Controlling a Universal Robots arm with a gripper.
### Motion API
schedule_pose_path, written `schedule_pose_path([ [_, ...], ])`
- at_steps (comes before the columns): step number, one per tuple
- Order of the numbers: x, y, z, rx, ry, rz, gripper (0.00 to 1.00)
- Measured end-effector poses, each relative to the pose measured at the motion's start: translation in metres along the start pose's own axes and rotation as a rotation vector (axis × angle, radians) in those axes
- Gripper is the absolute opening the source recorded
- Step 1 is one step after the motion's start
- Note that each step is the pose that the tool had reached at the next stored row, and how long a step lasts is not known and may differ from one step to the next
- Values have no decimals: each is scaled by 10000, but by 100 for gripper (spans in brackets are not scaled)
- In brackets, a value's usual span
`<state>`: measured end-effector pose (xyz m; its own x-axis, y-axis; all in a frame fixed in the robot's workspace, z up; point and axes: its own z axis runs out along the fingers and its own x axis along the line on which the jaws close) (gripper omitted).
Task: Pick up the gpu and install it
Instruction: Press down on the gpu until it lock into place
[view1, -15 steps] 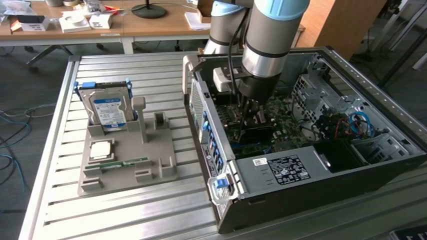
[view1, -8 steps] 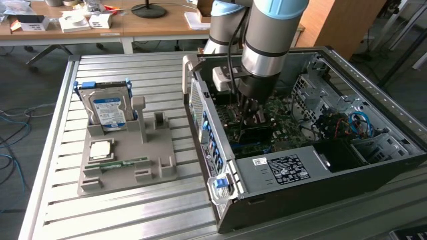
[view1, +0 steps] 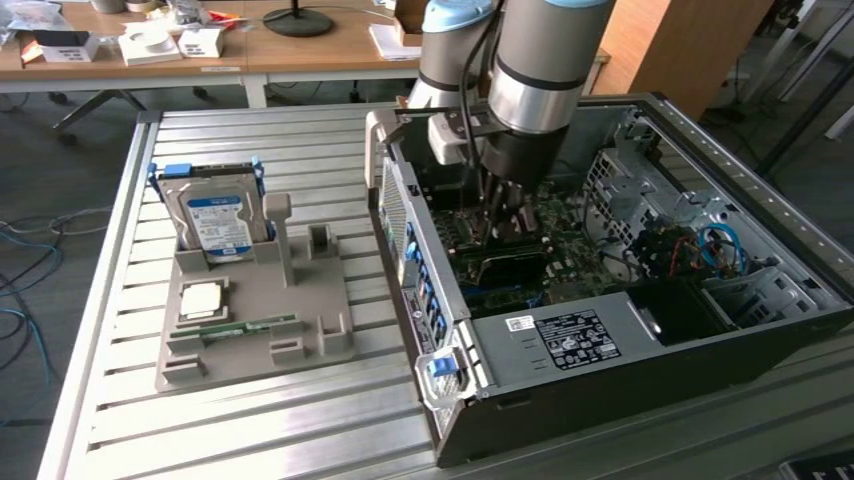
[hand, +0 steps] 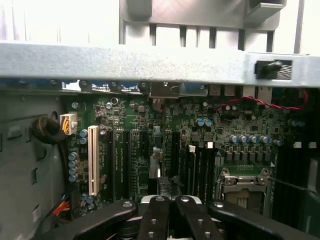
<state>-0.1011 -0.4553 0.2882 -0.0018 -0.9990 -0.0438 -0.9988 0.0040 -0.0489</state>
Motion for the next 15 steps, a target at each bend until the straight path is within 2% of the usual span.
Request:
schedule_pose_path([
  [2,-1,-2,-32,-1,1,0,11],
  [7,-1,-2,-31,0,0,0,11],
  [8,-1,-5,-32,-16,15,-3,11],
  [10,-3,-20,-32,-166,96,5,11],
  [12,-3,-37,-30,-362,191,13,11],
  [13,-4,-43,-30,-436,218,17,11],
  [14,-3,-46,-29,-479,226,18,11],
  [15,-3,-46,-29,-481,226,19,11],
])
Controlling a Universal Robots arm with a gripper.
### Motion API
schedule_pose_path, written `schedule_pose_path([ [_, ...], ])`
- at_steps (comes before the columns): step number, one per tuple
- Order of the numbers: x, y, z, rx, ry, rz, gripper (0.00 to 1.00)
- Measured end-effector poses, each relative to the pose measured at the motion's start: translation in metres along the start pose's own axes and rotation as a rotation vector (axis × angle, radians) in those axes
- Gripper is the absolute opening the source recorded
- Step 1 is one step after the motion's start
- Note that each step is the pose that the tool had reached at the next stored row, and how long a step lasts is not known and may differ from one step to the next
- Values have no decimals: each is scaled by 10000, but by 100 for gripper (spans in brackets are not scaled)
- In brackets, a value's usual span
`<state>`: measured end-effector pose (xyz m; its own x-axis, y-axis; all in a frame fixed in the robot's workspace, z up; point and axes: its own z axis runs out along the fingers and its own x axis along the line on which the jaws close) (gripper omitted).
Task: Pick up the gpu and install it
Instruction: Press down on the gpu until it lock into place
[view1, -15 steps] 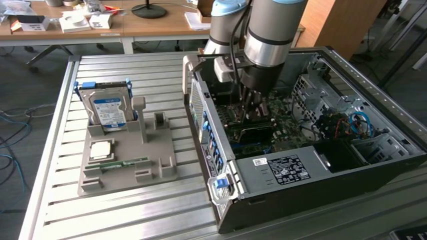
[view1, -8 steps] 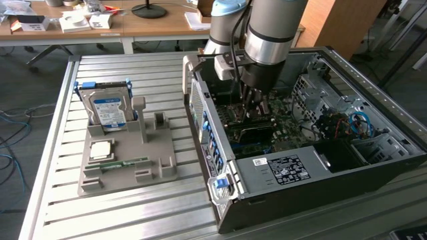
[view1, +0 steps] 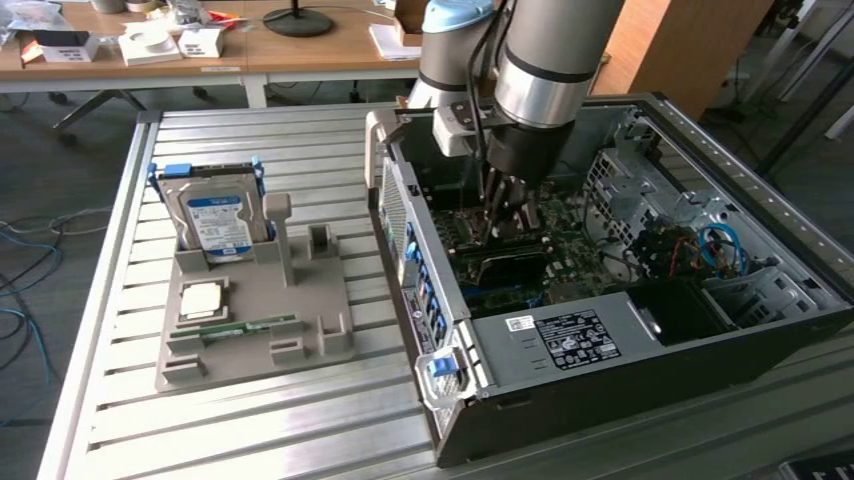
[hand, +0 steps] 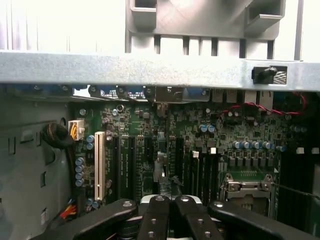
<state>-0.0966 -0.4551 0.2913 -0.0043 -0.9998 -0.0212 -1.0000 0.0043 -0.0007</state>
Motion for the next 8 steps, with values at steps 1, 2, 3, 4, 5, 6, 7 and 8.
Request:
schedule_pose_path([
  [1,0,0,0,-1,1,0,11],
  [2,0,0,0,-1,1,1,11],
  [3,0,3,0,-2,1,1,11],
  [4,0,17,0,-2,-2,0,11],
  [5,0,34,-1,-1,-6,0,11],
  [6,0,55,-1,-1,-7,0,11],
  [7,0,72,-1,-1,-8,0,11],
  [8,0,90,-2,-1,-7,0,11],
])
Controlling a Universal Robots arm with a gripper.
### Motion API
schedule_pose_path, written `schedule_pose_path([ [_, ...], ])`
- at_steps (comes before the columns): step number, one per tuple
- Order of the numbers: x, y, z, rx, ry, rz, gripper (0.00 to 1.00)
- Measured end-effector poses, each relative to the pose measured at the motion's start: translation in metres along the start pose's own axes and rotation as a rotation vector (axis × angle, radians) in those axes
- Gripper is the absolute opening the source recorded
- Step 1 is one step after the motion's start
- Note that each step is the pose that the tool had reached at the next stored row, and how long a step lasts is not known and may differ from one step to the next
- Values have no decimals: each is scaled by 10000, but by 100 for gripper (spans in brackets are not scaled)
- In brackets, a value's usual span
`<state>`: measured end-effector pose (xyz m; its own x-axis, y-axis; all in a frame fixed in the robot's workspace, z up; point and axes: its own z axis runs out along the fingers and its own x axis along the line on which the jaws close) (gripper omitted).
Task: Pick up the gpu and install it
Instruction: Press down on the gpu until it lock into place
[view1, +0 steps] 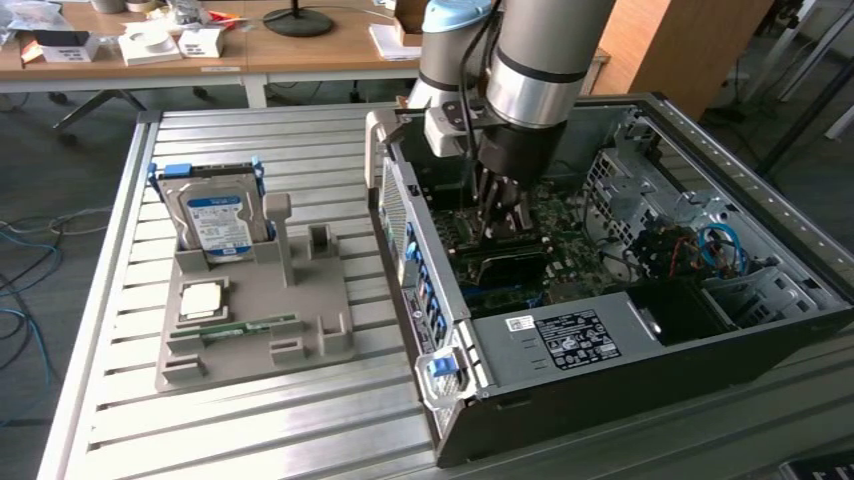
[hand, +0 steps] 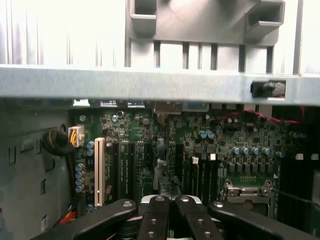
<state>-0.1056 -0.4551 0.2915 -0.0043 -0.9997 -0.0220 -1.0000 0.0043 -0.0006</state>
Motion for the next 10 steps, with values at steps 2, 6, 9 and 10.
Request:
schedule_pose_path([
  [2,0,36,0,0,-1,-1,11],
  [6,0,101,0,0,0,0,11],
  [9,1,148,0,0,-1,0,11],
  [10,1,165,0,0,-1,0,11],
])
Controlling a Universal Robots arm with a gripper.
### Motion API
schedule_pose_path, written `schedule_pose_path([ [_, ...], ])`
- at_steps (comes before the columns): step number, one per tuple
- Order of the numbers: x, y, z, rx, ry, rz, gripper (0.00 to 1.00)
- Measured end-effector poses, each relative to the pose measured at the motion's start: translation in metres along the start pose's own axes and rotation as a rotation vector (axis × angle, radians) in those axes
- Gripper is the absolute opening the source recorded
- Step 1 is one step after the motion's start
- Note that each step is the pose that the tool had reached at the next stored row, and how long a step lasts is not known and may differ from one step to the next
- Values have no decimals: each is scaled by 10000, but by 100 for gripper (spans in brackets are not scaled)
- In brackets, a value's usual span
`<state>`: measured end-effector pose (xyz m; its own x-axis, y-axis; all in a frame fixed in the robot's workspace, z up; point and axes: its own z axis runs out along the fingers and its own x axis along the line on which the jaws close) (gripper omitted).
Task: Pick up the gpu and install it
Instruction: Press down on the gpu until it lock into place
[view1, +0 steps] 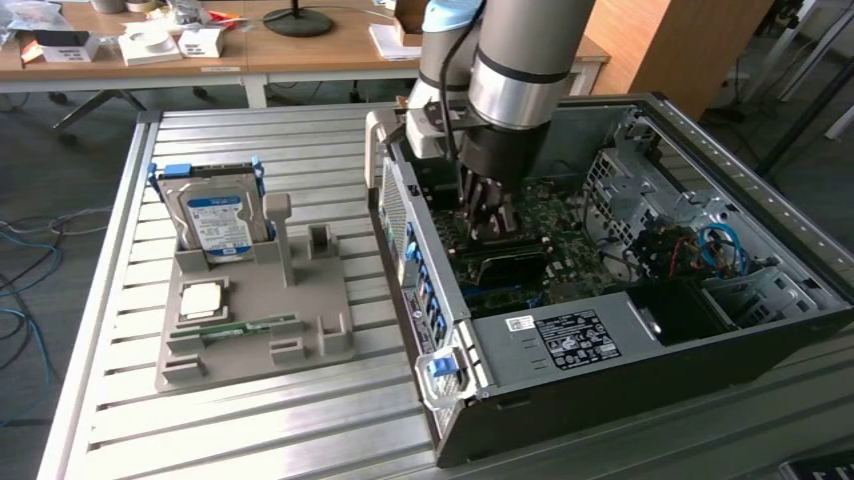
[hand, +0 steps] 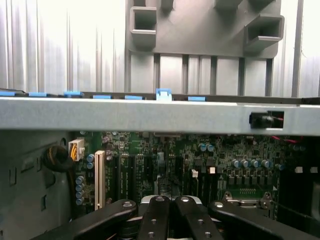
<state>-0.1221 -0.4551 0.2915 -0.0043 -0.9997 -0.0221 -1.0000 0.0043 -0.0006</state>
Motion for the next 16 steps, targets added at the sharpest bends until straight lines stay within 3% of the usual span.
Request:
schedule_pose_path([
  [10,1,147,0,-1,1,-1,11],
  [16,1,163,0,0,0,-1,11],
])
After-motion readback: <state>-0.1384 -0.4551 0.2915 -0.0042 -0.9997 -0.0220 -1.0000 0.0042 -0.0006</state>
